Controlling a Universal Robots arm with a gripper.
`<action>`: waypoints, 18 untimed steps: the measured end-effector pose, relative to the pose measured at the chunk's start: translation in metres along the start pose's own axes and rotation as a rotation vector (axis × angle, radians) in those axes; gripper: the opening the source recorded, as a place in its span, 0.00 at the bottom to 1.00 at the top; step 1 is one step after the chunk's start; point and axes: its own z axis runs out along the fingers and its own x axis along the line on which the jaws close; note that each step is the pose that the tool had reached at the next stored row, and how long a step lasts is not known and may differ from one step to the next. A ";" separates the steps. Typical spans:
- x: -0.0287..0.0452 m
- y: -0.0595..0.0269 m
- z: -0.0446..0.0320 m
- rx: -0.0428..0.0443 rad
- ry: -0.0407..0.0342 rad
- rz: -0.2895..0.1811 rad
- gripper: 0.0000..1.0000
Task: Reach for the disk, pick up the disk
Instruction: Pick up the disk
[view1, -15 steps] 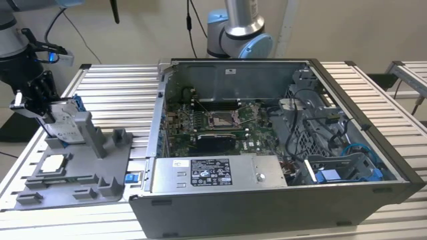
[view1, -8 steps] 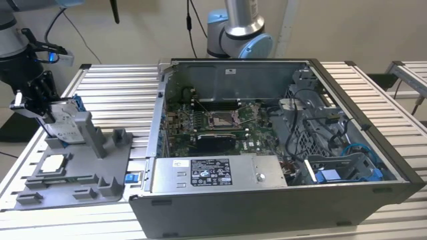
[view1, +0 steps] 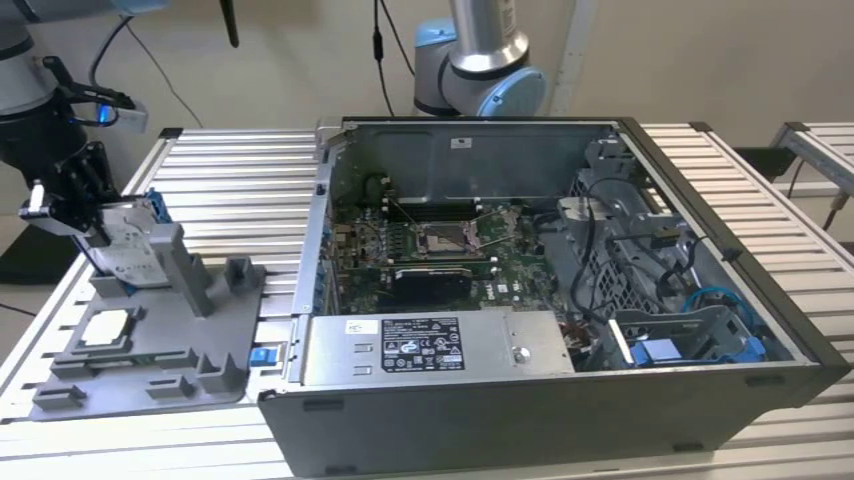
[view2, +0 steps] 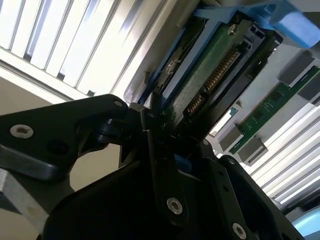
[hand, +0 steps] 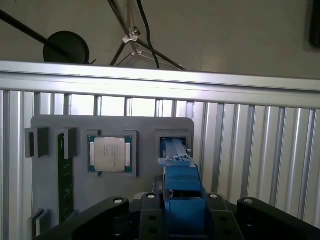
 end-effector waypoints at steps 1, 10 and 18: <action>-0.0001 0.0000 0.0000 0.0002 -0.0006 0.000 0.00; -0.0001 0.0000 -0.0047 0.0002 -0.0004 0.000 0.00; -0.0003 0.0000 -0.0228 0.0004 -0.0008 0.000 0.00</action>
